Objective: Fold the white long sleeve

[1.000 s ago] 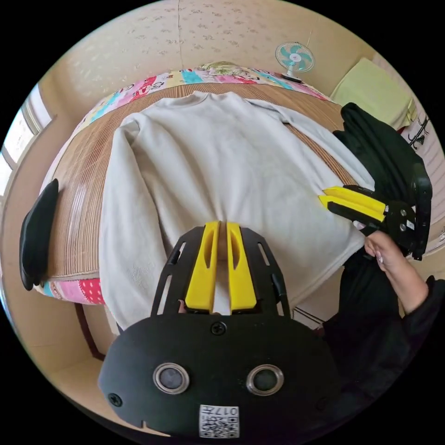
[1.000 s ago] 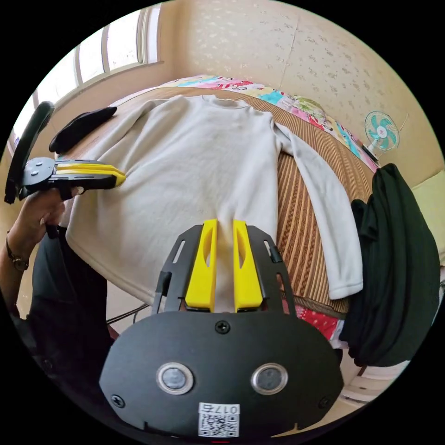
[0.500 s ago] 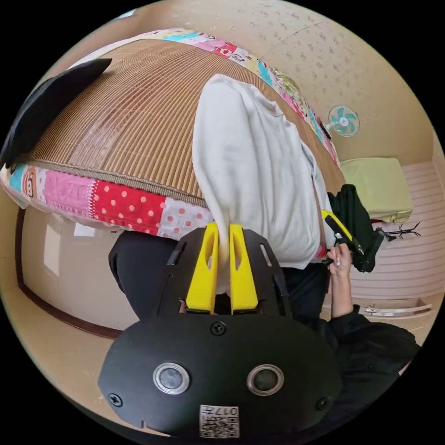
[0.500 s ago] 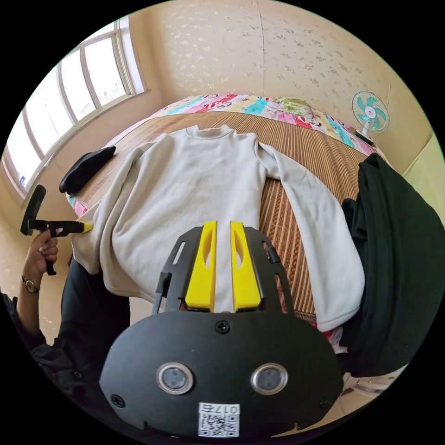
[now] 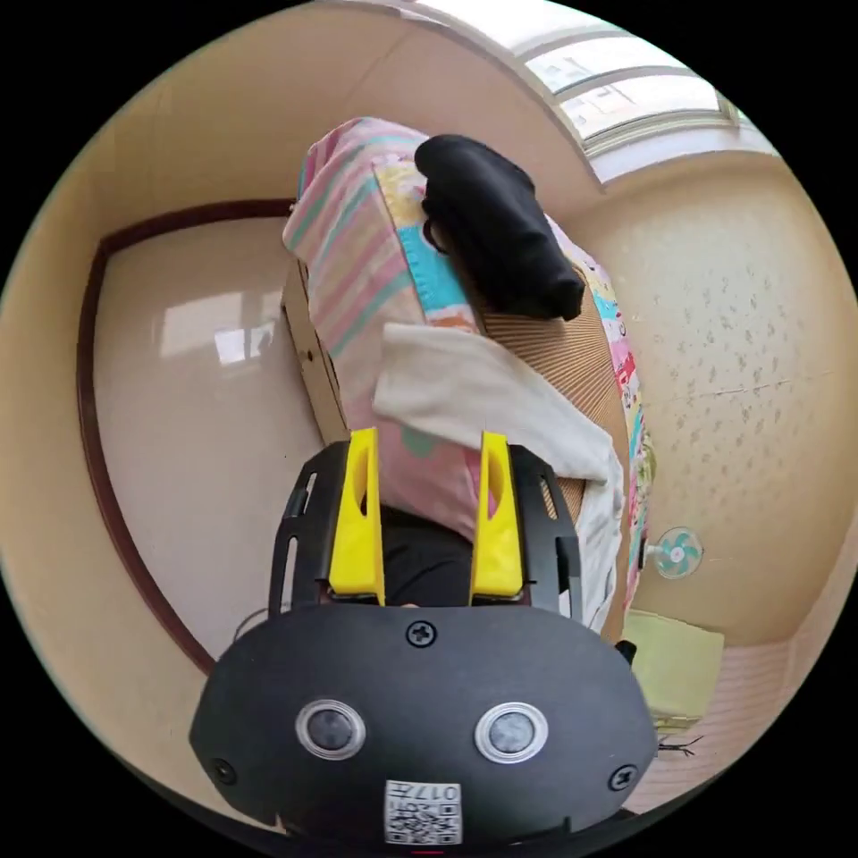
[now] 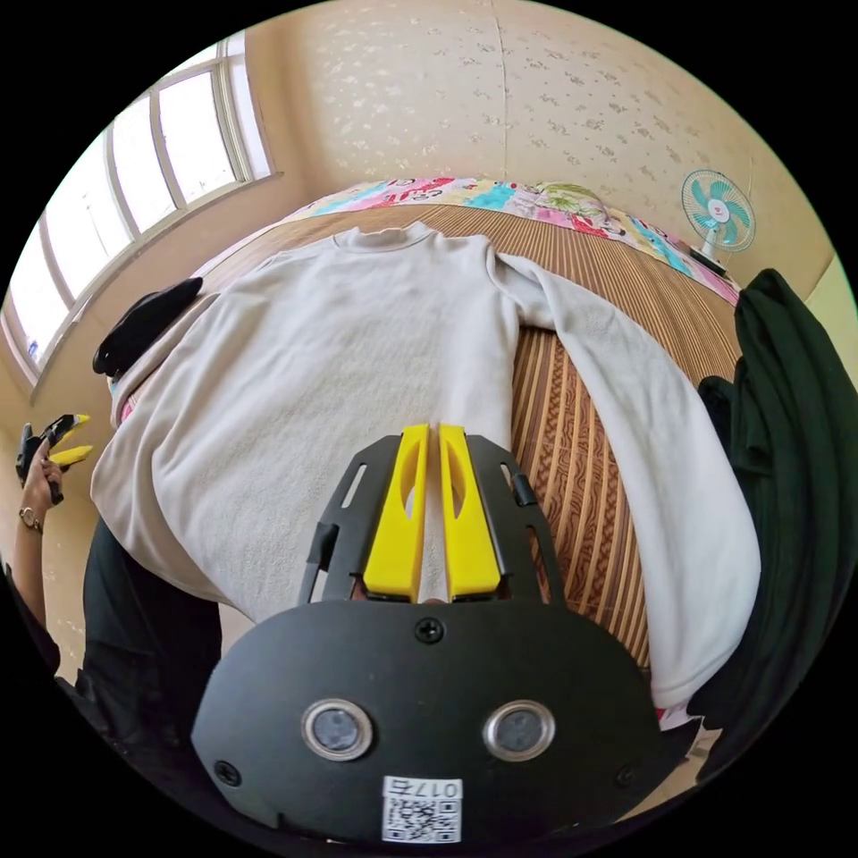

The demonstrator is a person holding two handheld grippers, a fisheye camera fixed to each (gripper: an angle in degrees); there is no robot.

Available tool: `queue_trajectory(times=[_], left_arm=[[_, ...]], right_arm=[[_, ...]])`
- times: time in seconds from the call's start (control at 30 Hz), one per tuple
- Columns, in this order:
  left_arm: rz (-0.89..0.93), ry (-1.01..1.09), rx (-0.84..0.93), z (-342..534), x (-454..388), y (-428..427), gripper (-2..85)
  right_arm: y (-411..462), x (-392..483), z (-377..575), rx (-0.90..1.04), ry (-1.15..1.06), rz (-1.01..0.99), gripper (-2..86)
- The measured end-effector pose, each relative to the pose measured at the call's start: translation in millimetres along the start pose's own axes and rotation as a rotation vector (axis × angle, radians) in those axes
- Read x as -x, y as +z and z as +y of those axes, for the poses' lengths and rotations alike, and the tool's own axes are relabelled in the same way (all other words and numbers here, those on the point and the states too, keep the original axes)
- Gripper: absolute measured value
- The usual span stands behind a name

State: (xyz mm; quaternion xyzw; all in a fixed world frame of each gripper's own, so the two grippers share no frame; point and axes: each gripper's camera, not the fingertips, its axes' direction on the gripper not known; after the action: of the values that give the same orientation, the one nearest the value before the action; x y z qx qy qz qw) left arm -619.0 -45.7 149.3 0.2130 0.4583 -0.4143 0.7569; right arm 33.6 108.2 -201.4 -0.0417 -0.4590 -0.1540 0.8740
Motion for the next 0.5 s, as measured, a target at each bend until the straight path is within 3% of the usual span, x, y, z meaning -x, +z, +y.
queue_trajectory(times=[0.1,0.17,0.27,0.33,0.4,0.5], left_arm=[[0.386,-0.203,-0.045,3.6,46.6,25.1,16.3],[0.504,-0.302,-0.148,3.2,68.3,28.3,15.5],[0.670,-0.416,-0.213,-0.7,79.4,20.7,6.7],[0.679,-0.316,-0.304,-1.8,52.0,-14.1,4.2],[0.507,0.014,-0.382,2.3,-40.1,-67.5,4.0],[0.508,0.427,-0.414,45.6,-183.2,-83.3,4.2]], right_arm=[[-2.5,-0.1,2.8,0.005,-0.005,0.013,3.1],[-4.7,-1.9,4.6,0.005,-0.004,0.010,3.1],[-7.9,-5.9,7.1,0.006,0.002,-0.004,3.1],[-9.7,-9.2,9.2,0.005,0.006,-0.017,3.0],[-10.1,-12.3,11.2,0.001,0.011,-0.031,3.0],[-10.9,-15.4,15.0,-0.014,0.014,-0.043,2.9]])
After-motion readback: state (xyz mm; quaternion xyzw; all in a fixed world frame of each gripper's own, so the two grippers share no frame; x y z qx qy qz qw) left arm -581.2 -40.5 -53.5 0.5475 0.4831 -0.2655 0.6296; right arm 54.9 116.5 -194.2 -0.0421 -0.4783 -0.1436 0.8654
